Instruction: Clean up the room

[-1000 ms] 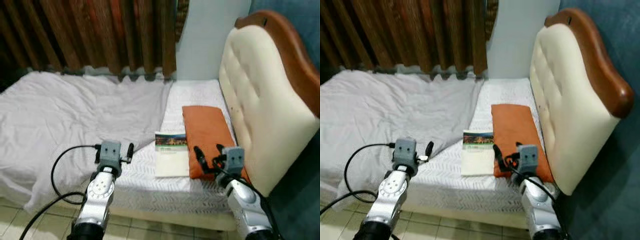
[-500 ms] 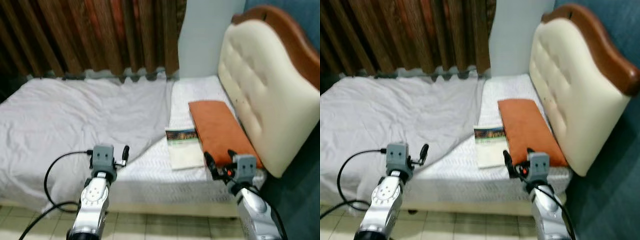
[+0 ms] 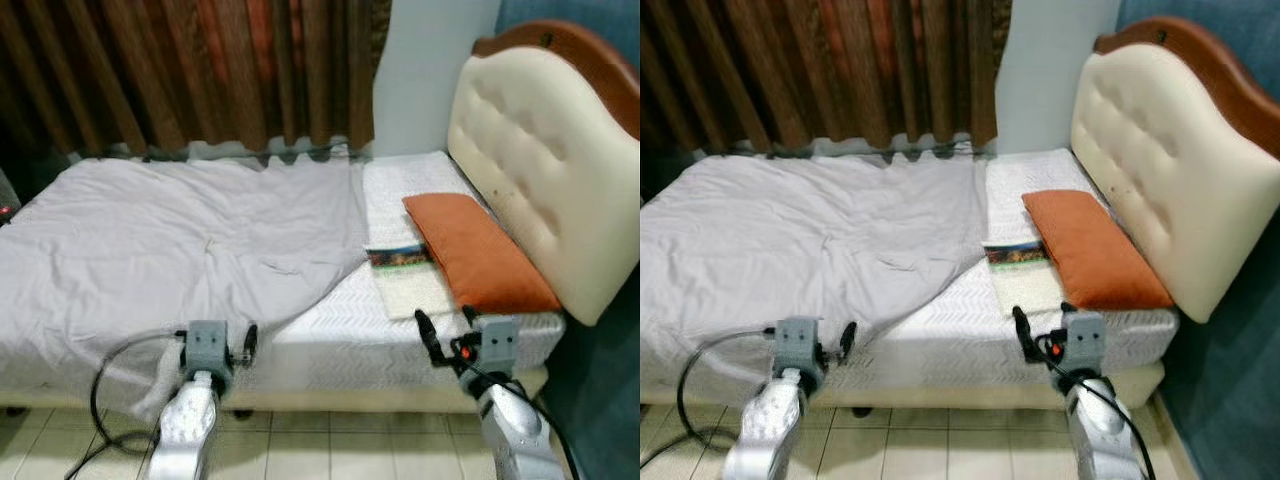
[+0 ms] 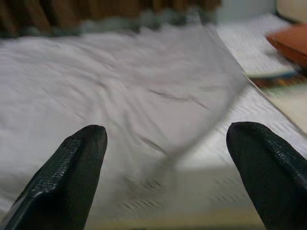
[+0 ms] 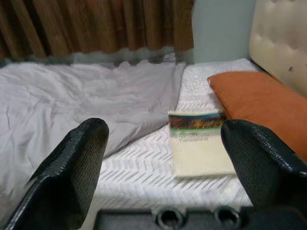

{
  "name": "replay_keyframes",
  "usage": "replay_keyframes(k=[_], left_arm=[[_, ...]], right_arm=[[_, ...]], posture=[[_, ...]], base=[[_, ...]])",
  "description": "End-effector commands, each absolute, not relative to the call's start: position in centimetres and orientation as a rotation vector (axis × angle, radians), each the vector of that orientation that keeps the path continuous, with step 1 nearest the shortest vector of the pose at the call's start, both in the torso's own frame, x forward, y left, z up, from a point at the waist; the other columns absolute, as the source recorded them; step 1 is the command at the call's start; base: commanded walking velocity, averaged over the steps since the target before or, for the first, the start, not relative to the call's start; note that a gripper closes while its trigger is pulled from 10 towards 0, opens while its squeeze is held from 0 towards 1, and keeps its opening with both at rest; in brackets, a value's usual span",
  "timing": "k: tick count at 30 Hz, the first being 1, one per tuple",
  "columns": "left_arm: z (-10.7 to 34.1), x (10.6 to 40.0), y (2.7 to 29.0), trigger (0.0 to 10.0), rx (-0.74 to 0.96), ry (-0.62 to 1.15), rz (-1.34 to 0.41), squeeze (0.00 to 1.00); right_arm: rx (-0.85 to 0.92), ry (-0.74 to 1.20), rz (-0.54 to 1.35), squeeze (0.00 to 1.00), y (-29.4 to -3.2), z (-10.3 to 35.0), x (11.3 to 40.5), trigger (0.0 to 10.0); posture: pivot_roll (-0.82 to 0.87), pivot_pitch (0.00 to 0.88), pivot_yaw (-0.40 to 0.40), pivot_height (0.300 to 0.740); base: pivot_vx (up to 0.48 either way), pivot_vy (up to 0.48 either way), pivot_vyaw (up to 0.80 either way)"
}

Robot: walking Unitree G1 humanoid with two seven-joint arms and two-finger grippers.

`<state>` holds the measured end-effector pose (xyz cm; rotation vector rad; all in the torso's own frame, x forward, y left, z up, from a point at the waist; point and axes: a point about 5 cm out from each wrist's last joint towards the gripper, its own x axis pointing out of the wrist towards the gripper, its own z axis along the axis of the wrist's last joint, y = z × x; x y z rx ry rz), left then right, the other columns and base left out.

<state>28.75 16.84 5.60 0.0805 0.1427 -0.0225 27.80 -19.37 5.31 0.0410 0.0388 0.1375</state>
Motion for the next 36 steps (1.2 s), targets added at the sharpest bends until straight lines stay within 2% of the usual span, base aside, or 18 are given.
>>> replay_keyframes(k=[1,3,7,12,30,36], left_arm=[[6.0,28.8,18.0,10.0,0.102,0.129,0.010,0.00],[7.2,29.0,17.5,10.0,0.162,0.058,-0.016,0.00],[7.7,29.3,17.0,10.0,0.172,0.050,-0.027,0.00],[7.8,29.7,16.2,10.0,0.128,0.068,-0.038,0.00],[7.6,30.0,16.1,10.0,0.160,0.092,-0.063,0.00],[7.9,30.3,16.0,10.0,0.161,0.084,-0.072,0.00]], right_arm=[[0.047,0.029,0.179,0.00,-18.2,5.5,28.1,10.0],[0.043,0.031,0.193,0.00,-18.0,5.6,28.3,10.0],[0.043,0.031,0.198,0.00,-18.0,5.6,28.5,10.0],[0.038,0.030,0.220,0.00,-17.6,5.7,28.7,10.0],[0.050,0.036,0.215,0.00,-17.5,5.5,28.8,10.0],[0.047,0.049,0.219,0.00,-17.3,5.4,28.9,10.0]], posture=[[0.01,0.000,0.033,0.740],[0.01,0.000,0.033,0.740],[0.01,0.000,0.032,0.740],[0.01,0.000,0.032,0.740],[0.01,0.000,0.037,0.740],[0.01,0.000,0.038,0.740]], base=[[0.000,0.476,0.00],[0.000,0.236,0.00],[0.000,0.000,0.00],[0.364,0.315,0.00],[0.362,0.315,0.00],[0.362,0.315,-0.69]])
